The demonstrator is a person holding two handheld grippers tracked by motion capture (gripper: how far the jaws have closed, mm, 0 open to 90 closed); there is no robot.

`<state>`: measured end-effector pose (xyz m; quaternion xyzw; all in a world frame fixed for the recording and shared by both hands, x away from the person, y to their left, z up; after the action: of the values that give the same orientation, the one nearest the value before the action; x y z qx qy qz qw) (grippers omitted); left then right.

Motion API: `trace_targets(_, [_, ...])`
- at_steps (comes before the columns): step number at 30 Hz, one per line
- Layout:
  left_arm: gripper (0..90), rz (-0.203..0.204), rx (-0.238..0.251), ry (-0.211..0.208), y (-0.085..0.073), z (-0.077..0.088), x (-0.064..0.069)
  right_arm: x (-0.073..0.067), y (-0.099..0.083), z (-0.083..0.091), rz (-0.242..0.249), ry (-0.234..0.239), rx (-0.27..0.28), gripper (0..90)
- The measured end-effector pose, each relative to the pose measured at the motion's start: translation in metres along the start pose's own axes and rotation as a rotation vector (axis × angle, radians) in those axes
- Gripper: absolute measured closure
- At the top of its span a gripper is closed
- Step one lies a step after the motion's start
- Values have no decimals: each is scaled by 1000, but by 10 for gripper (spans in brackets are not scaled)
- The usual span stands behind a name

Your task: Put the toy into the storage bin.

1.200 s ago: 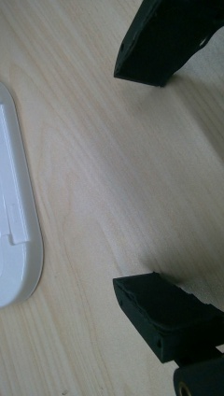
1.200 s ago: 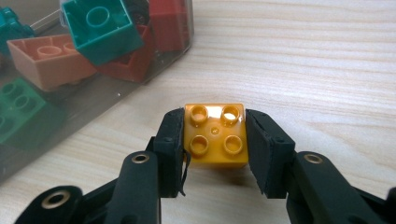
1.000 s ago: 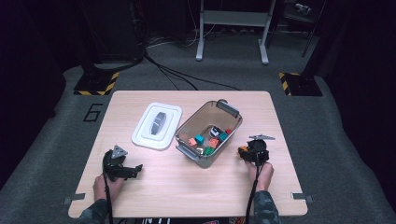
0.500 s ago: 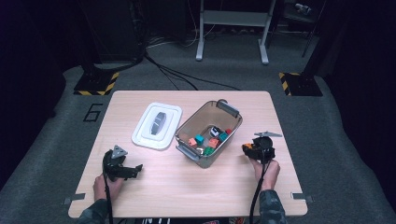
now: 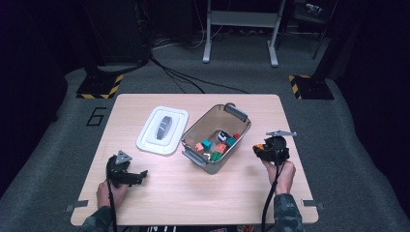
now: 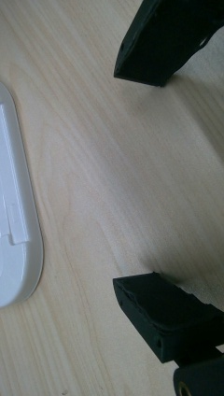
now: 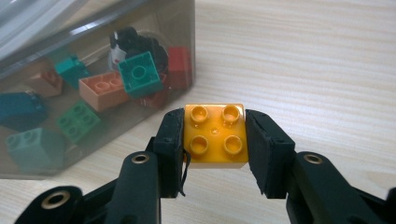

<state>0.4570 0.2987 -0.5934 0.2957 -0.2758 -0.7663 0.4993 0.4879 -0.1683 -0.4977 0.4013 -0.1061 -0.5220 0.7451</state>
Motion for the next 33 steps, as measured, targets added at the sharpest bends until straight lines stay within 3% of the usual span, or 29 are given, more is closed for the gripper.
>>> trace_targets(16, [24, 6, -2, -2, 0, 0, 1, -25, 42, 33, 67, 5, 23, 590])
trace_targets(21, [24, 6, -1, -2, 0, 0, 1, -40, 58, 38, 95, 33, 38, 590])
trace_targets(26, [24, 8, -2, -1, 0, 0, 1, -58, 70, 31, 128, 66, 27, 590])
trace_targets(33, [24, 8, -3, -1, 0, 0, 1, -86, 75, 10, 167, 132, -2, 589])
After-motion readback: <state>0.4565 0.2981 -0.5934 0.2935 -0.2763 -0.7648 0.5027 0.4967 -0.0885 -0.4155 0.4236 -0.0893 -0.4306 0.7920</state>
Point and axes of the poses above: each handheld gripper's, and its own axes: z roughly backward along the jaws, y roughly out of its top, x roughly to its right, the point moved 9 cm from there along -z, roughly forward along the jaws, and after that the axes turned 14 degrees about y, right-handed, at the moved point
